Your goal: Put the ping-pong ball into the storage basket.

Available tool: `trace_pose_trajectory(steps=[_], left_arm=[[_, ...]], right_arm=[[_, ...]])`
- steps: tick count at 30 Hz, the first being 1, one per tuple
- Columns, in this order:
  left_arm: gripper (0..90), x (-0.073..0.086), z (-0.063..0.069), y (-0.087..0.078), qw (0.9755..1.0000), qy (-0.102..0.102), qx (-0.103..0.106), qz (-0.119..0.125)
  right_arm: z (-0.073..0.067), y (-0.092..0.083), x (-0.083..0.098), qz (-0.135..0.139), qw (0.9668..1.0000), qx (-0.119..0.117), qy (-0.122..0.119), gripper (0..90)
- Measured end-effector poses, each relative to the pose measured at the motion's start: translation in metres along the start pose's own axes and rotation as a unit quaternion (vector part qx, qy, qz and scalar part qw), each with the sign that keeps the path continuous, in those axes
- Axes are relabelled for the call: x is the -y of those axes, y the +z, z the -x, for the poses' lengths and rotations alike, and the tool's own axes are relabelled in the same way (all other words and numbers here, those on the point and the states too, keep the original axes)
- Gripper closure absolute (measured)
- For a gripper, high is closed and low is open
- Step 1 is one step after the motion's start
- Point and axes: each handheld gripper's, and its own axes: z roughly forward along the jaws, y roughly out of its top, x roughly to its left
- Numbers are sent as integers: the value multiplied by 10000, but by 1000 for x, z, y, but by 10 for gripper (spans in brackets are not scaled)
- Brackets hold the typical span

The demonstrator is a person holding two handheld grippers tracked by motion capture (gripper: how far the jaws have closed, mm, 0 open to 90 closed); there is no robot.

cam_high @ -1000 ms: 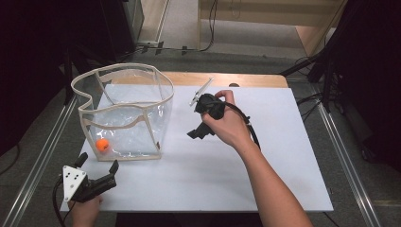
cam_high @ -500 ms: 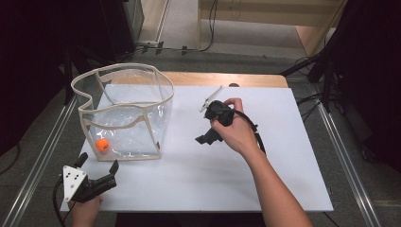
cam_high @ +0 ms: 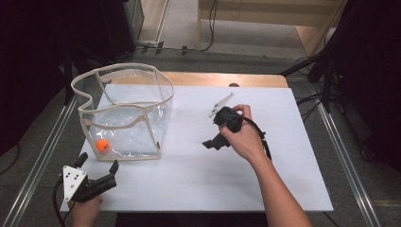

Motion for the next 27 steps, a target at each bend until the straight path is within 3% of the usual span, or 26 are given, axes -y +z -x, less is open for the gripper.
trace_pose_trajectory(steps=[27], left_arm=[[0,0,0,0,10000,4,-15,4]], right_arm=[[4,-4,61,377,9980,83,498,0]])
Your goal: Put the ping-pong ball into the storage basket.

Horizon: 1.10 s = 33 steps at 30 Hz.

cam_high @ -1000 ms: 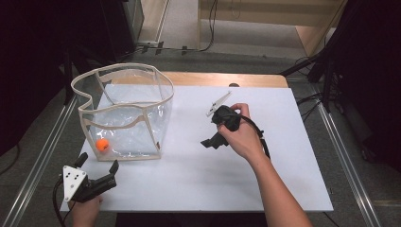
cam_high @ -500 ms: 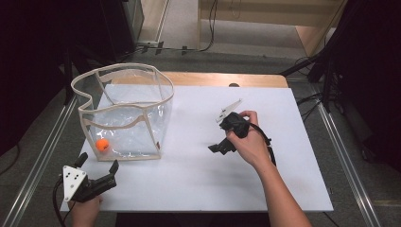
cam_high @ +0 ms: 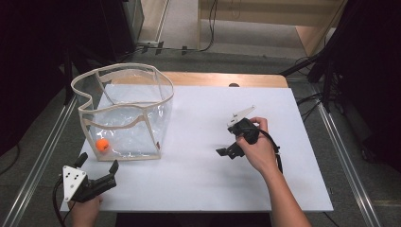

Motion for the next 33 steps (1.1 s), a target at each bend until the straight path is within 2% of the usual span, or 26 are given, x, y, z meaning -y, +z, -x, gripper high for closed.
trace_pose_trajectory(steps=[16,23,33], left_arm=[[0,0,0,0,10000,28,-14,-11],[0,0,1,0,10000,40,-17,-14],[0,0,1,0,10000,64,-19,-34]], right_arm=[[6,-11,43,365,9988,60,335,0],[9,-19,64,767,9959,145,458,0],[9,-28,94,1075,9920,209,636,0]])
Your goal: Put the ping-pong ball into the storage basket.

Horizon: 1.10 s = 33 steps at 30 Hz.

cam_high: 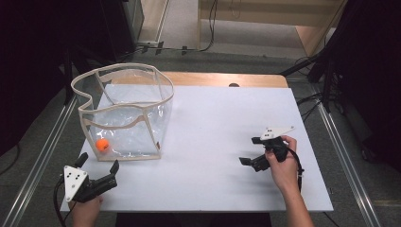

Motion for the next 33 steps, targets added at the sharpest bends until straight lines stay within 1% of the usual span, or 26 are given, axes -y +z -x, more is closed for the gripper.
trace_pose_trajectory(steps=[13,14,18,24,30,33], left_arm=[[0,0,0,0,10000,13,-12,-2],[0,0,0,0,10000,14,-14,-3],[0,0,0,0,10000,19,-14,-3],[0,0,0,0,10000,13,-18,-5],[0,0,0,0,10000,6,-12,3],[0,0,-1,0,10000,-16,-4,10]], right_arm=[[2,-23,33,337,9991,162,206,0],[3,-25,35,352,9989,203,224,0],[4,-30,42,430,9984,256,280,0],[4,-37,50,563,9975,272,322,0],[5,-43,61,750,9958,262,465,0],[5,-45,66,728,9958,293,463,0]])
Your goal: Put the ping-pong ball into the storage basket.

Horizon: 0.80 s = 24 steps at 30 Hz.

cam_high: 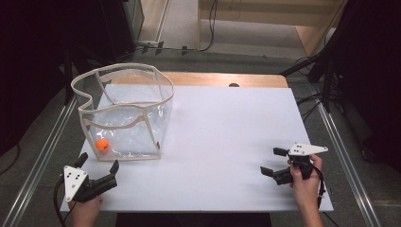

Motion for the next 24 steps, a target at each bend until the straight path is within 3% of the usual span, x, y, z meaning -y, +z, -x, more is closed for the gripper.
trace_pose_trajectory(steps=[12,24], left_arm=[[0,0,-1,1,10000,-22,0,-1],[0,-1,-4,0,9999,-140,-30,-2]], right_arm=[[10,-13,13,524,9984,43,215,0],[8,-19,24,635,9977,143,200,0]])
